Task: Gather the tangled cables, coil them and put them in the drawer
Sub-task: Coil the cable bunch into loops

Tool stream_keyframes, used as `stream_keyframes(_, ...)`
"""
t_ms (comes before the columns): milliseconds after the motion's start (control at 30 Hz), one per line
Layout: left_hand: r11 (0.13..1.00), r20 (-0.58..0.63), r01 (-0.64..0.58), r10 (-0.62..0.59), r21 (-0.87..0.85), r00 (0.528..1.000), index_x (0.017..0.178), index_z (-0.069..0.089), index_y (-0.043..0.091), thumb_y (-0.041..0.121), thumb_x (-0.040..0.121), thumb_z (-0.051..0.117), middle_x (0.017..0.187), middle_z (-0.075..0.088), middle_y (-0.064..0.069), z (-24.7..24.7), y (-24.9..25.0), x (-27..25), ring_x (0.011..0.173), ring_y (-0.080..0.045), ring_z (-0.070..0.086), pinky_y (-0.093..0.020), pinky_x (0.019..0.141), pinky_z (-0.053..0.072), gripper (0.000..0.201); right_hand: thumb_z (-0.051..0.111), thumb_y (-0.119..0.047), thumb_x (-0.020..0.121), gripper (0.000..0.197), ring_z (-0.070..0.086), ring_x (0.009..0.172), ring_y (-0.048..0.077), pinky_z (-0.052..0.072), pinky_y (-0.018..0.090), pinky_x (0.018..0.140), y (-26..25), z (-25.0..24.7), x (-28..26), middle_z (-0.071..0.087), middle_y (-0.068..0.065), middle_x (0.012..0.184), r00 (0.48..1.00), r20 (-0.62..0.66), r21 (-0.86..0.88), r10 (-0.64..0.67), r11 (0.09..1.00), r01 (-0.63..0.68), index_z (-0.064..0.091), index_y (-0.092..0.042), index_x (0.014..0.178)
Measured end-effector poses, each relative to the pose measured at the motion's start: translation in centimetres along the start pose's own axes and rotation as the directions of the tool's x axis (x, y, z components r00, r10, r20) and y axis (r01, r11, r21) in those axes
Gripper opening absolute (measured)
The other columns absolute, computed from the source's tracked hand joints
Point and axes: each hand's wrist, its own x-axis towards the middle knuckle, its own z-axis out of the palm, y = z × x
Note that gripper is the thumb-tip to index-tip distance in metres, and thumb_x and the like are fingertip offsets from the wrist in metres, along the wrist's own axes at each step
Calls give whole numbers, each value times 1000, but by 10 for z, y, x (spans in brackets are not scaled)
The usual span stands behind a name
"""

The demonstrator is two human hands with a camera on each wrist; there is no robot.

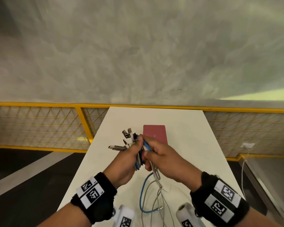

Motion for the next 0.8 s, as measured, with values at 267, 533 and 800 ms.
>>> stream_keyframes(267,911,-220,-24,-74,-411,973,108,65,3,28,94,58,122,70,-15,12,7,21,112,-20,67,-30,74,59,30,55,-13,88,65,68,68,14,59,35,70,2,17,-15,64,0,111,995,-31,-251,-94,964,83,28,-43,139)
stream_keyframes(533,879,-222,-70,-42,-472,974,84,67,10,26,95,57,60,59,4,9,35,33,45,-4,55,-19,49,47,21,67,-5,80,17,60,54,16,54,36,57,28,9,-8,58,12,75,980,144,20,138,990,-142,55,-10,91)
stream_keyframes(800,958,304,212,-147,-192,941,85,67,2,34,80,77,49,47,3,-13,43,2,34,-3,40,-21,40,42,34,68,-25,85,11,51,47,13,42,27,57,65,-22,1,58,-2,51,935,208,-280,286,934,-223,68,-17,78)
